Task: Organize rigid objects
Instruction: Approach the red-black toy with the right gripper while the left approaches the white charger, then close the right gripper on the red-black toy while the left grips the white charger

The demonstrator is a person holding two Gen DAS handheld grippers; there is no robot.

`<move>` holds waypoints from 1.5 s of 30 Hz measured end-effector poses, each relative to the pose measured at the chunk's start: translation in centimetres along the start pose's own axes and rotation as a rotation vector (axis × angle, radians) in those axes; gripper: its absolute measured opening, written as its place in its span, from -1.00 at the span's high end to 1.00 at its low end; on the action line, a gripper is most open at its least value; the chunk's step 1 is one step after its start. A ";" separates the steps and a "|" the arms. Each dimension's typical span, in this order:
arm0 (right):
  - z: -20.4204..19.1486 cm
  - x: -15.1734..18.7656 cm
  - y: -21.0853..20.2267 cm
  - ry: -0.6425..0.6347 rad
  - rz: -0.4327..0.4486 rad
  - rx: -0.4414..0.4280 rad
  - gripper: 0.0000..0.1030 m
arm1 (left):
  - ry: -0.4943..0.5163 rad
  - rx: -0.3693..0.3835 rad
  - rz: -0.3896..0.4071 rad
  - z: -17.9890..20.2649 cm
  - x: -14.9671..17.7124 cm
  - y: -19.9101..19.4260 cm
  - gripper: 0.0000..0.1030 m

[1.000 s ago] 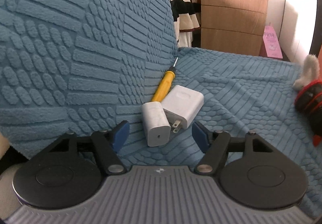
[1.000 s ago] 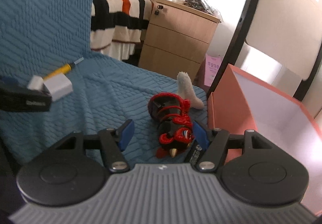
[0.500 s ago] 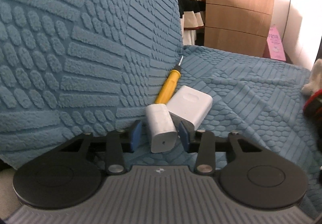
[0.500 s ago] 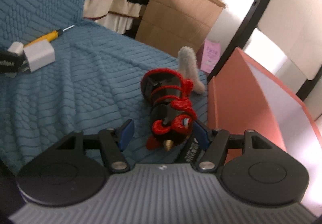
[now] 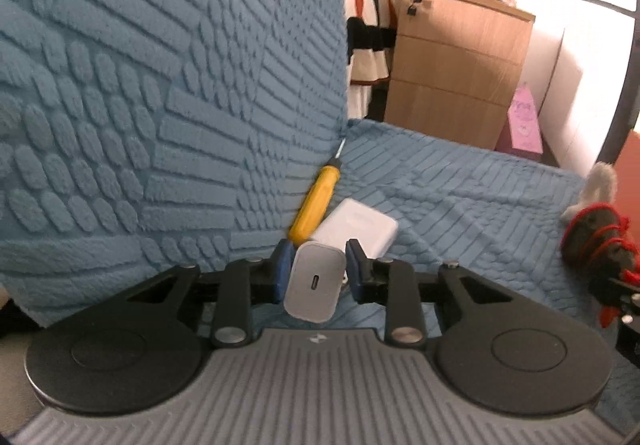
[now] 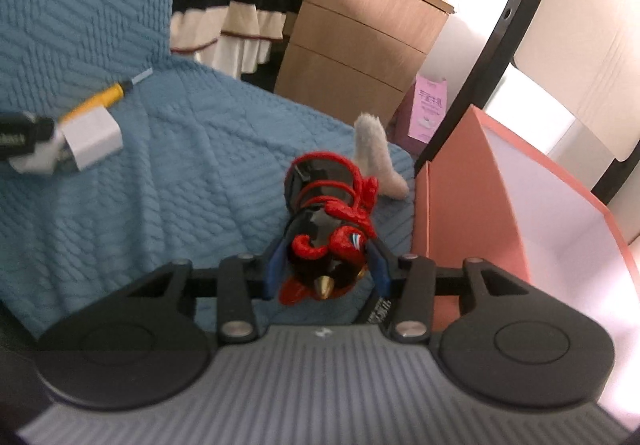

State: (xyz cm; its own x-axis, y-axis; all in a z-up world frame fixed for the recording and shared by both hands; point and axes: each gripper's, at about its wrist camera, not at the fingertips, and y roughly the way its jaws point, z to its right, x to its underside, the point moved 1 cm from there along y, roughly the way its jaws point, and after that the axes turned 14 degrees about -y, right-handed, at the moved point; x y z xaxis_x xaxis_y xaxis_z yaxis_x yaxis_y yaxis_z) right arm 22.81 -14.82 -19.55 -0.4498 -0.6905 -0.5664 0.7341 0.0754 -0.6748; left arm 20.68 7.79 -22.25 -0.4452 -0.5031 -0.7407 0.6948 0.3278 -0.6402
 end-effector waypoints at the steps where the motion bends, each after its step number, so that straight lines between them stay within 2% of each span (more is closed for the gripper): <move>1: 0.3 -0.3 -0.3 0.016 0.008 -0.011 0.09 | 0.000 0.011 0.002 0.1 0.0 -0.3 0.36; 7: 1.7 -2.0 -1.8 0.048 0.060 -0.053 0.13 | 0.006 0.063 0.023 0.7 -0.1 -1.6 0.36; 8: 2.0 -2.1 -1.9 0.061 0.061 -0.067 0.38 | 0.004 0.078 0.025 0.8 -0.1 -1.9 0.36; 9: 2.3 -2.3 -2.0 0.074 0.070 -0.081 0.88 | 0.004 0.093 0.027 1.0 -0.1 -2.1 0.36; 15: 3.6 -2.9 -2.3 0.130 0.056 -0.100 0.88 | -0.005 0.204 -0.044 2.0 1.1 -2.6 0.37; 18: 4.1 -2.4 -2.8 0.185 0.068 -0.145 0.87 | 0.013 0.249 -0.075 2.9 2.0 -2.8 0.37; 22: 4.4 -1.2 -3.4 0.269 0.060 -0.184 0.82 | 0.048 0.264 -0.089 3.9 2.9 -2.5 0.37; 24: 4.3 -0.6 -3.5 0.288 0.061 -0.189 0.73 | 0.054 0.264 -0.103 4.0 3.3 -2.3 0.36; 25: 4.2 -0.3 -3.5 0.294 0.060 -0.185 0.60 | 0.055 0.265 -0.103 3.9 3.3 -2.2 0.36; 27: 3.9 0.3 -3.1 0.309 0.051 -0.176 -0.07 | 0.059 0.265 -0.105 3.9 3.4 -2.2 0.36; 28: 3.8 0.5 -3.0 0.313 0.047 -0.176 -0.14 | 0.058 0.266 -0.107 3.8 3.4 -2.0 0.36; 30: 3.3 0.8 -2.4 0.312 0.035 -0.183 -0.13 | 0.061 0.268 -0.112 3.6 3.5 -2.2 0.36; 32: 2.8 1.2 -1.8 0.299 0.008 -0.155 -0.17 | 0.066 0.262 -0.127 3.4 3.7 -2.2 0.36; 36: 2.5 2.0 -0.6 0.351 -0.024 -0.164 -0.22 | 0.059 0.257 -0.199 2.9 4.2 -2.0 0.36; 41: 2.3 2.6 -0.5 0.366 -0.001 -0.166 -0.19 | 0.062 0.245 -0.260 2.7 4.9 -1.3 0.36; 45: 2.3 2.5 -0.9 0.349 -0.006 -0.169 -0.19 | 0.041 0.252 -0.275 2.5 4.9 -1.1 0.36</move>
State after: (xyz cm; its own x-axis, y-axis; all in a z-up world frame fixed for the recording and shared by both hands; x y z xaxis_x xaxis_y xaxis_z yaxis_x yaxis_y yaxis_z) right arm 22.24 -18.24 -19.27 -0.6209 -0.4074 -0.6697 0.6500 0.2100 -0.7304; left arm 19.12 2.97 -24.67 -0.6531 -0.5110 -0.5589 0.6611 -0.0246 -0.7499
